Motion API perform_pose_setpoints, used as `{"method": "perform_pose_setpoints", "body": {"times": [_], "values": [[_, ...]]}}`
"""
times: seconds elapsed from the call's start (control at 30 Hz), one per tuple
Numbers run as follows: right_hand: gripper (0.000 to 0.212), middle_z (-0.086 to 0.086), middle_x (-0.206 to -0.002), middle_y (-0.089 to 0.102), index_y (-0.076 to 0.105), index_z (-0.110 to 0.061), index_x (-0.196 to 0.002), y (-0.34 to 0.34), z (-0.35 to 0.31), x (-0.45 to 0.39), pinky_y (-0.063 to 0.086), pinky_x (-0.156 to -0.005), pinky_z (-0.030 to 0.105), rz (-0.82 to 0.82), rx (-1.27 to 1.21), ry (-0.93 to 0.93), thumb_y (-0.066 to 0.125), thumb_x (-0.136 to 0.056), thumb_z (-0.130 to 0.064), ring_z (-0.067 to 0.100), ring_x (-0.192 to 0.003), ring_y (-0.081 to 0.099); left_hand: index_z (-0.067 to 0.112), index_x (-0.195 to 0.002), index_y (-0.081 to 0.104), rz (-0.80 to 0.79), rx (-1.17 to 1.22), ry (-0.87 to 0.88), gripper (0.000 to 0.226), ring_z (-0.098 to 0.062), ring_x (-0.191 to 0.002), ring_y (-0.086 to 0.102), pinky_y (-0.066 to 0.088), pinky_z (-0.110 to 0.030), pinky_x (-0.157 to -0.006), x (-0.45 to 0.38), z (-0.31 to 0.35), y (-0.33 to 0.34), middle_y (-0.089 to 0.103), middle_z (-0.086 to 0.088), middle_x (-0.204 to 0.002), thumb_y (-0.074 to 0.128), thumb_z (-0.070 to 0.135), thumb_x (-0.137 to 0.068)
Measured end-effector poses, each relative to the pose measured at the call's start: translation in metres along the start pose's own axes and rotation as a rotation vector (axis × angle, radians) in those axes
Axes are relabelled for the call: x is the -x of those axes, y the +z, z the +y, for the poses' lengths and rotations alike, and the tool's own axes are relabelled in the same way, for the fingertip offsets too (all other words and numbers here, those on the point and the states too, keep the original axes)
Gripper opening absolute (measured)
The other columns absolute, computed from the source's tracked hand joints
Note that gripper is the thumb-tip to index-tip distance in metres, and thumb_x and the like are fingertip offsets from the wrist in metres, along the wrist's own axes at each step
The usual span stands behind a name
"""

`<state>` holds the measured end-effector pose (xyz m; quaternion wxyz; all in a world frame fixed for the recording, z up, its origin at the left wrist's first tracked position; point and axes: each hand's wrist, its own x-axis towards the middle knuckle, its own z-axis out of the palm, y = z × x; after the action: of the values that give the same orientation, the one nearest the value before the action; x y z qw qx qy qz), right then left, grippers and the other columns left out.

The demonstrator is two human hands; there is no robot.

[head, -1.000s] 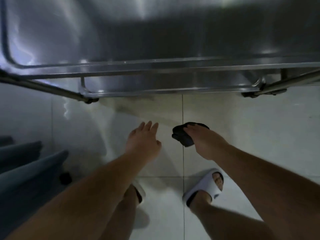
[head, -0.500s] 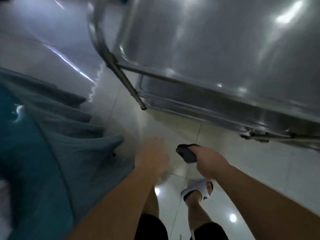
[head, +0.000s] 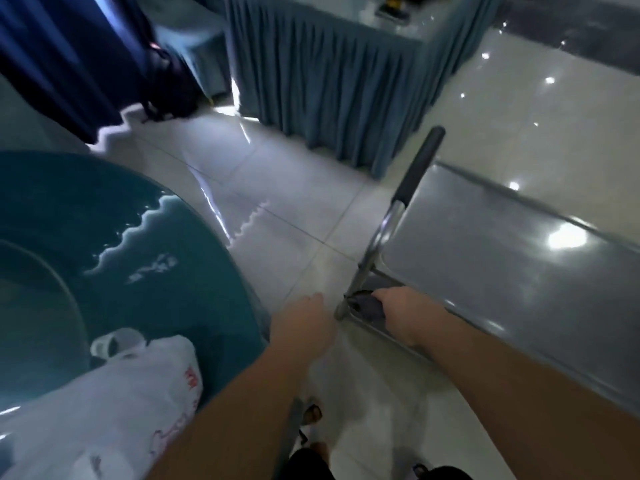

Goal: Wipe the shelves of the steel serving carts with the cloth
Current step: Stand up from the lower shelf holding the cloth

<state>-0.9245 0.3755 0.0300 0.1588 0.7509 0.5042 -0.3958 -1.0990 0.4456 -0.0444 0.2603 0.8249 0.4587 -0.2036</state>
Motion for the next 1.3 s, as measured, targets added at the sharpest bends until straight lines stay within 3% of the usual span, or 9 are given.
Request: {"method": "perform_pose_setpoints", "body": {"times": [0.17, 0.33, 0.47, 0.57, 0.7, 0.83, 1.1, 1.2, 1.3], "values": [[0.039, 0.014, -0.136, 0.060, 0.054, -0.010, -0.139, -0.053, -0.031, -0.015, 0.049, -0.105, 0.040, 0.120, 0.046, -0.003, 0.056, -0.100, -0.014, 0.031, -0.124, 0.060, 0.024, -0.145, 0.045, 0.149, 0.017, -0.025, 0.050, -0.028, -0.113, 0.058, 0.051, -0.043, -0.086, -0.009, -0.018, -0.065, 0.058, -0.005, -0.132, 0.041, 0.046, -0.101], [0.038, 0.009, -0.118, 0.065, 0.060, -0.016, -0.128, -0.122, -0.028, -0.034, 0.052, -0.093, 0.037, 0.274, 0.003, -0.073, 0.056, -0.092, -0.002, 0.027, -0.108, 0.062, 0.025, -0.144, 0.049, 0.217, 0.051, -0.043, 0.047, -0.026, -0.108, 0.062, 0.055, -0.043, -0.091, -0.041, -0.004, -0.122, 0.061, -0.003, -0.130, 0.046, 0.041, -0.100], [0.039, 0.007, -0.113, 0.065, 0.062, -0.018, -0.126, -0.180, -0.004, -0.047, 0.052, -0.086, 0.036, 0.356, -0.042, -0.110, 0.052, -0.092, -0.003, 0.026, -0.102, 0.062, 0.027, -0.143, 0.050, 0.279, 0.034, -0.020, 0.048, -0.026, -0.115, 0.061, 0.042, -0.037, -0.084, -0.079, 0.033, -0.169, 0.061, 0.000, -0.132, 0.048, 0.044, -0.098], [0.040, 0.008, -0.110, 0.065, 0.061, -0.018, -0.125, -0.221, 0.019, -0.054, 0.050, -0.080, 0.033, 0.403, -0.096, -0.152, 0.050, -0.091, -0.001, 0.026, -0.098, 0.061, 0.026, -0.138, 0.055, 0.323, 0.019, -0.006, 0.047, -0.024, -0.112, 0.062, 0.044, -0.035, -0.081, -0.104, 0.062, -0.204, 0.062, 0.001, -0.131, 0.052, 0.047, -0.097], [0.038, 0.006, -0.107, 0.064, 0.061, -0.020, -0.123, -0.268, 0.042, -0.067, 0.053, -0.083, 0.037, 0.450, -0.089, -0.178, 0.050, -0.091, -0.003, 0.025, -0.096, 0.061, 0.026, -0.139, 0.054, 0.350, -0.025, -0.019, 0.050, -0.026, -0.114, 0.061, 0.050, -0.040, -0.090, -0.132, 0.091, -0.242, 0.062, 0.000, -0.130, 0.052, 0.050, -0.095], [0.039, 0.005, -0.108, 0.064, 0.060, -0.021, -0.124, -0.302, 0.069, -0.084, 0.055, -0.089, 0.039, 0.491, -0.133, -0.146, 0.052, -0.090, -0.004, 0.025, -0.097, 0.062, 0.027, -0.145, 0.050, 0.325, -0.074, -0.017, 0.054, -0.026, -0.116, 0.060, 0.048, -0.039, -0.087, -0.162, 0.113, -0.271, 0.059, 0.001, -0.134, 0.050, 0.050, -0.096], [0.040, 0.003, -0.108, 0.064, 0.060, -0.023, -0.120, -0.340, 0.122, -0.139, 0.050, -0.085, 0.035, 0.461, -0.238, 0.036, 0.046, -0.089, -0.001, 0.023, -0.098, 0.061, 0.025, -0.140, 0.053, 0.290, -0.091, 0.095, 0.049, -0.022, -0.108, 0.059, 0.044, -0.036, -0.085, -0.260, 0.139, -0.313, 0.061, 0.001, -0.128, 0.050, 0.048, -0.097], [0.042, 0.000, -0.108, 0.064, 0.060, -0.027, -0.118, -0.356, 0.126, -0.169, 0.049, -0.095, 0.040, 0.457, -0.261, 0.137, 0.046, -0.088, -0.001, 0.023, -0.099, 0.062, 0.024, -0.140, 0.053, 0.246, -0.114, 0.157, 0.048, -0.025, -0.113, 0.059, 0.050, -0.041, -0.095, -0.310, 0.140, -0.328, 0.061, 0.000, -0.130, 0.050, 0.047, -0.098], [0.041, -0.001, -0.109, 0.064, 0.059, -0.028, -0.117, -0.375, 0.119, -0.207, 0.050, -0.096, 0.041, 0.447, -0.291, 0.236, 0.047, -0.088, -0.002, 0.023, -0.100, 0.062, 0.024, -0.143, 0.051, 0.206, -0.154, 0.235, 0.050, -0.027, -0.118, 0.058, 0.049, -0.044, -0.098, -0.365, 0.132, -0.348, 0.060, -0.001, -0.134, 0.048, 0.046, -0.098]]}}
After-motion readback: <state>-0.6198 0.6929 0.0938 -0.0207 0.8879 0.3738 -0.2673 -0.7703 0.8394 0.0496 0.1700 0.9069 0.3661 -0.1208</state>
